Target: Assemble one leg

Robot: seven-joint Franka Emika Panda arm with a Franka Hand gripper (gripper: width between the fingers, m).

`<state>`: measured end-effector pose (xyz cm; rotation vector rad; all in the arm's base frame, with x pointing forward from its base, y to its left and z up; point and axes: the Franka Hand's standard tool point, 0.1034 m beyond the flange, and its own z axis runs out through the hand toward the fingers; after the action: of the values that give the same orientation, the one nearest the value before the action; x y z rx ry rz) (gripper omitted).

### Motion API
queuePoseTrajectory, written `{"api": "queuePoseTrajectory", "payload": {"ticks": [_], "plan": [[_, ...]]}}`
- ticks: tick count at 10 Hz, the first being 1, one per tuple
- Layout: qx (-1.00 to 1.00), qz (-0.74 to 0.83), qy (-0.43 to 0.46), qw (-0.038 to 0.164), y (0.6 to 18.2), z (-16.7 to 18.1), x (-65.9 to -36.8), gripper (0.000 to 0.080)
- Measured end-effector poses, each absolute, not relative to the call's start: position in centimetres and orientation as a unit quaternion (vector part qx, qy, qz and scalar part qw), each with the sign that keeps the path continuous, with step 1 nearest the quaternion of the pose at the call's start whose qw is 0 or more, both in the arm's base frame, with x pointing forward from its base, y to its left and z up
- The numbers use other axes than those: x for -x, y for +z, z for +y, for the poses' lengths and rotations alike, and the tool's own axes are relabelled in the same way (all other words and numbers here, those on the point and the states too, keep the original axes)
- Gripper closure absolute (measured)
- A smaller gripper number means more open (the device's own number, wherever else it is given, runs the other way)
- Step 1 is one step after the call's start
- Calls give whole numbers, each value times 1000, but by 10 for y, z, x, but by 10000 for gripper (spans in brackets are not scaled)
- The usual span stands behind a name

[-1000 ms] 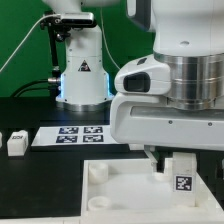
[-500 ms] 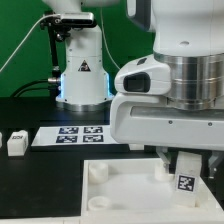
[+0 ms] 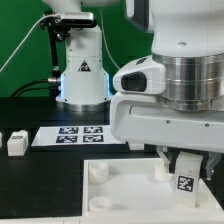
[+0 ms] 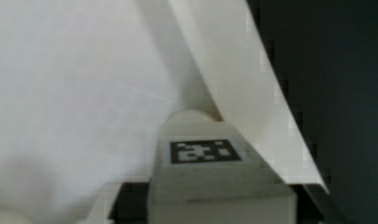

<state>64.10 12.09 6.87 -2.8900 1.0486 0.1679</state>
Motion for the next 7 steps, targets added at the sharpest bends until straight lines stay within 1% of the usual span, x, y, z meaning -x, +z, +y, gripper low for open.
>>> {"api": "queuePoseTrajectory", "payload": {"ticks": [2,3,7], "plan": [[887,457,58,25,69,122,-641,508],[869,490,59,23,69,122,-641,508],[708,703,68,18,70,123,-643,508]]}}
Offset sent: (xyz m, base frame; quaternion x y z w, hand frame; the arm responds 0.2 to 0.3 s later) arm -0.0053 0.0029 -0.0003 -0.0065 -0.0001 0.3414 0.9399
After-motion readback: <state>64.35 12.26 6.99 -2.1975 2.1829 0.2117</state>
